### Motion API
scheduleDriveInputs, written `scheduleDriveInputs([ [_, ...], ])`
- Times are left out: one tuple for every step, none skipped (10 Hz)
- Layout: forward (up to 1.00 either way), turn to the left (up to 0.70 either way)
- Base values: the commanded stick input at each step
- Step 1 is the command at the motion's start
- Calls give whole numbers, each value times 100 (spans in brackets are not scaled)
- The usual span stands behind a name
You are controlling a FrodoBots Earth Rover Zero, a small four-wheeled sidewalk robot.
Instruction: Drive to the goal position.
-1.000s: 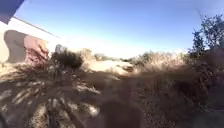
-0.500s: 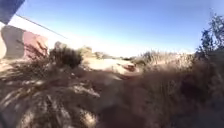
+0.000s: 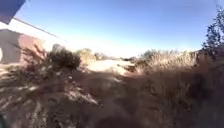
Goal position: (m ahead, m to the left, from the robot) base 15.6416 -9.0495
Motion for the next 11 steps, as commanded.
scheduleDriveInputs([
  [50,0],
  [50,0],
  [50,0],
  [50,0],
  [50,0],
  [50,0],
  [50,0],
  [50,0],
  [50,0],
  [50,0],
  [50,0],
])
